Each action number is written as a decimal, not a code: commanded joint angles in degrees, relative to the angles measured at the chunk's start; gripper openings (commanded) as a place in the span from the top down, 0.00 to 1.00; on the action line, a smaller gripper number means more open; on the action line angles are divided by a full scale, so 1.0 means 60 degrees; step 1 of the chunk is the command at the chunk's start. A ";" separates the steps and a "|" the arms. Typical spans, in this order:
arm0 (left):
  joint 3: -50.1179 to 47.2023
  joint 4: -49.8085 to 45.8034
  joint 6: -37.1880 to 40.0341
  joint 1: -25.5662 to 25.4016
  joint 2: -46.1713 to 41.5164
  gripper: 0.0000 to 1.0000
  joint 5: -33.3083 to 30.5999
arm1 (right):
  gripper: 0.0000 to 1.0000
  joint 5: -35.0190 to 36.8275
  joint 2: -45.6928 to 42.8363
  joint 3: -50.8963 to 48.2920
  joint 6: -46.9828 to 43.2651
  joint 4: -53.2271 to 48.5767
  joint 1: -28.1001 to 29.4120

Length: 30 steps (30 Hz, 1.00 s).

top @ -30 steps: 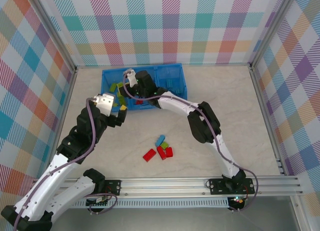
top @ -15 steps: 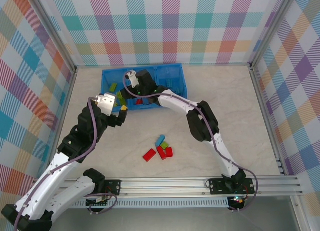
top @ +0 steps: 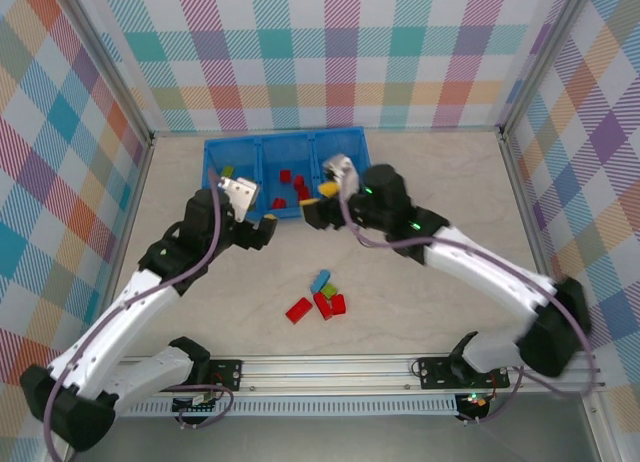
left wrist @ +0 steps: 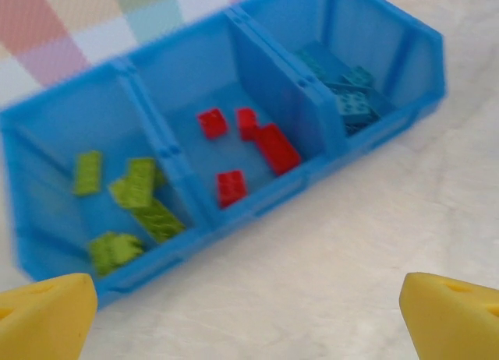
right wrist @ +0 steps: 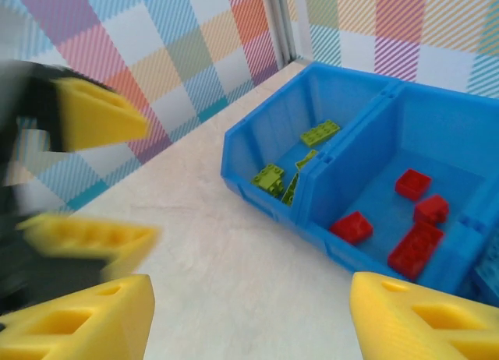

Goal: Sort the legos into containers by color

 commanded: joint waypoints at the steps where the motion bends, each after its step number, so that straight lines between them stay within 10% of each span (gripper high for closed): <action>1: 0.0497 -0.0763 -0.2485 0.0071 0.0630 0.00 0.1552 | 0.32 0.0888 -0.1717 -0.1283 0.0968 -0.1728 0.0000; 12: 0.1095 -0.1616 -0.4973 -0.2852 0.3811 0.02 0.0834 | 0.22 -0.1207 -0.2373 -0.1023 0.2196 -0.8167 0.0012; 30: 0.3176 -0.1966 -0.5453 -0.3609 0.8393 0.47 0.0566 | 0.21 -0.1025 -0.2664 -0.2114 0.2823 -0.6481 0.0009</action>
